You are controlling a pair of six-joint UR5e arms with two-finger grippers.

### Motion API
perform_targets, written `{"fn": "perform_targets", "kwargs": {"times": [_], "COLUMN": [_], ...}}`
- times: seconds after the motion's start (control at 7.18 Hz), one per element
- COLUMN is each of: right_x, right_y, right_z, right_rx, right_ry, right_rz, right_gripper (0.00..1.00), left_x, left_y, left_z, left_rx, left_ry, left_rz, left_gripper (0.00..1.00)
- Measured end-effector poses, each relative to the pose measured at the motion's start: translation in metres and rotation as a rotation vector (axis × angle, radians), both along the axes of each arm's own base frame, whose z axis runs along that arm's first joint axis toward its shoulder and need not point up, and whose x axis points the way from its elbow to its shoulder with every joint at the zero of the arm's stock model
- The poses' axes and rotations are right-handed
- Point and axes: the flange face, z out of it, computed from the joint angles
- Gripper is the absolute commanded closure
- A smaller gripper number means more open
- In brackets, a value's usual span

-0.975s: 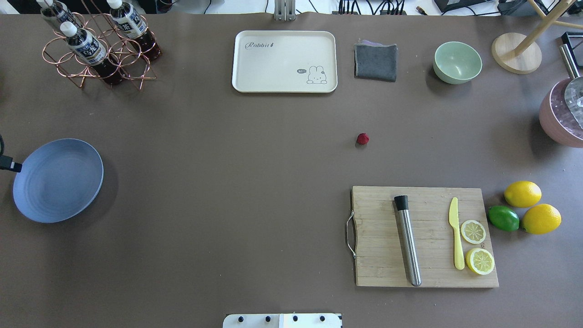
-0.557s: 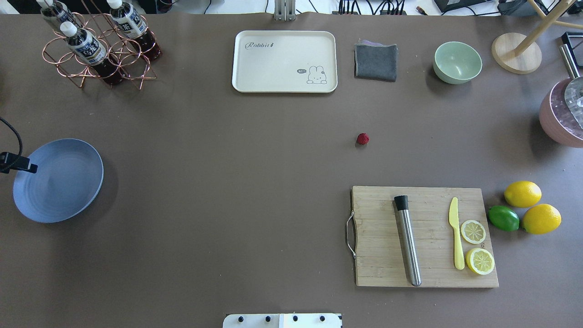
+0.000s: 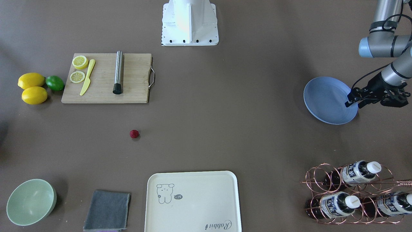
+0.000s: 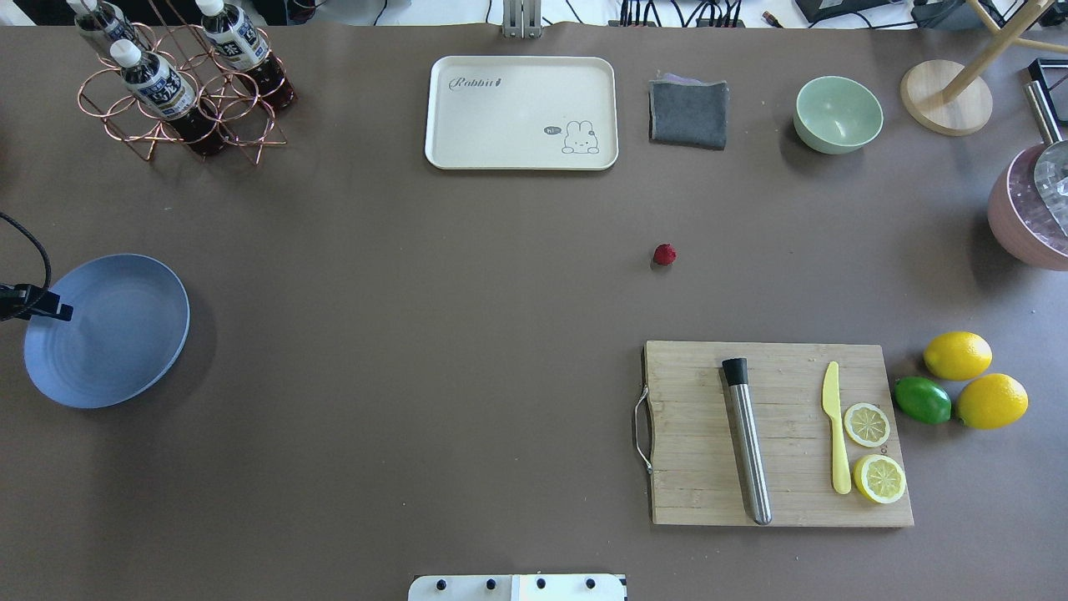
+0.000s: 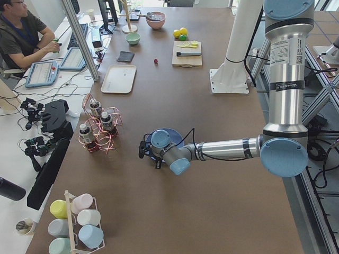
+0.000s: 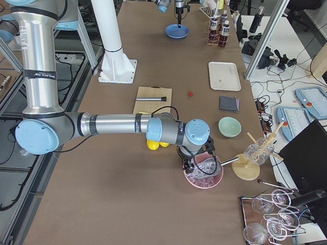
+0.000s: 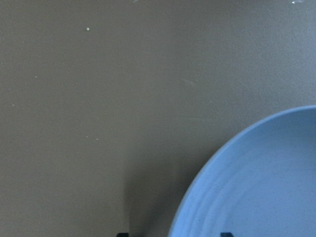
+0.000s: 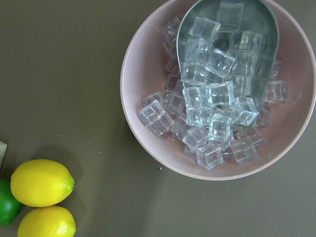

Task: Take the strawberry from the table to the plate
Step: 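Grip the light blue plate rim with the left gripper and slide it inward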

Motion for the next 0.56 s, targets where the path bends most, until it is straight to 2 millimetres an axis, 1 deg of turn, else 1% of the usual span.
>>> {"fn": "perform_targets", "kwargs": {"times": [0.14, 0.42, 0.56], "right_x": [0.000, 0.000, -0.001], "right_y": [0.000, -0.002, -0.003], "right_z": [-0.001, -0.005, -0.008], "right_rx": [0.002, 0.009, 0.015], "right_ry": [0.000, 0.000, -0.004], "right_rz": [0.000, -0.001, 0.000], "right_gripper": [0.00, 0.00, 0.01], "left_x": [0.000, 0.000, 0.000], "left_y": [0.000, 0.001, 0.002], "left_z": [0.000, -0.007, -0.018], "left_rx": [-0.003, -0.026, -0.032], "left_ry": [0.001, 0.025, 0.054], "left_rz": [-0.003, -0.032, -0.052], "left_gripper": [1.00, 1.00, 1.00]}}
